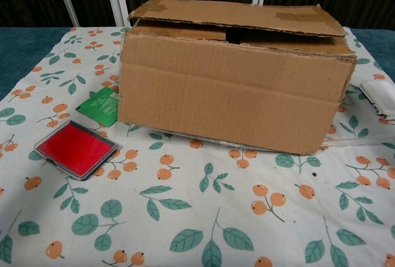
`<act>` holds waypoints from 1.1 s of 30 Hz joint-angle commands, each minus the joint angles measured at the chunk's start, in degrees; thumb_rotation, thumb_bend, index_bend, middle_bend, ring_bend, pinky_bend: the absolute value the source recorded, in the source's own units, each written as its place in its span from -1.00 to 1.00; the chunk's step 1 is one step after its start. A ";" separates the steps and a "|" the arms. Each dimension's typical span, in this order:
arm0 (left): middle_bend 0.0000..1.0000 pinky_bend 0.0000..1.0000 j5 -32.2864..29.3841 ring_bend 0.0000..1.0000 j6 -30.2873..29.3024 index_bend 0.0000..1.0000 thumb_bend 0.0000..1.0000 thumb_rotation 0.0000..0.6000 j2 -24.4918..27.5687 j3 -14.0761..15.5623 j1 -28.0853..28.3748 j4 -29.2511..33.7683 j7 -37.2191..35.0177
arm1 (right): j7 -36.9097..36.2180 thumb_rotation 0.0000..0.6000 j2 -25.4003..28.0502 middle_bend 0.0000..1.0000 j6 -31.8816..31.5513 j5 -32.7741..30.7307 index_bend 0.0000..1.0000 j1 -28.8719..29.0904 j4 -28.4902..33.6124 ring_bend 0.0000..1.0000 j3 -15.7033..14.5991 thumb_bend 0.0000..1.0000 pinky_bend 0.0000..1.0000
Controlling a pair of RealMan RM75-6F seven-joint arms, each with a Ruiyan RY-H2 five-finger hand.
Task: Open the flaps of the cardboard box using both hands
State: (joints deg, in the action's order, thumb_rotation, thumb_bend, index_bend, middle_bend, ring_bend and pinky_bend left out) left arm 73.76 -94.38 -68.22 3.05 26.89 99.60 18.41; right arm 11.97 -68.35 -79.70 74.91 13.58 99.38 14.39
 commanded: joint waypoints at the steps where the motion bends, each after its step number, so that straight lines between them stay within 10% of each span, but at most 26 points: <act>1: -1.00 -1.00 0.91 -1.00 -1.27 -1.00 -0.72 1.00 -2.10 0.52 -3.53 -5.33 -3.80 | 3.88 1.00 -1.40 -1.00 1.98 -0.72 -1.00 3.59 1.66 -1.00 2.15 -0.52 -0.54; 33: -1.00 -1.00 3.43 -1.00 3.07 -1.00 -0.72 1.00 -0.48 -8.04 -9.68 -8.29 -11.39 | 18.51 1.00 -13.87 -1.00 4.00 -8.91 -1.00 15.89 0.51 -1.00 4.49 -0.52 -0.54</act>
State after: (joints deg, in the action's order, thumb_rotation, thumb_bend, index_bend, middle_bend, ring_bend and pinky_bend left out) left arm 77.22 -91.38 -68.72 -4.92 17.28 91.33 7.06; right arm 30.43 -82.14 -75.78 66.18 29.37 100.03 18.97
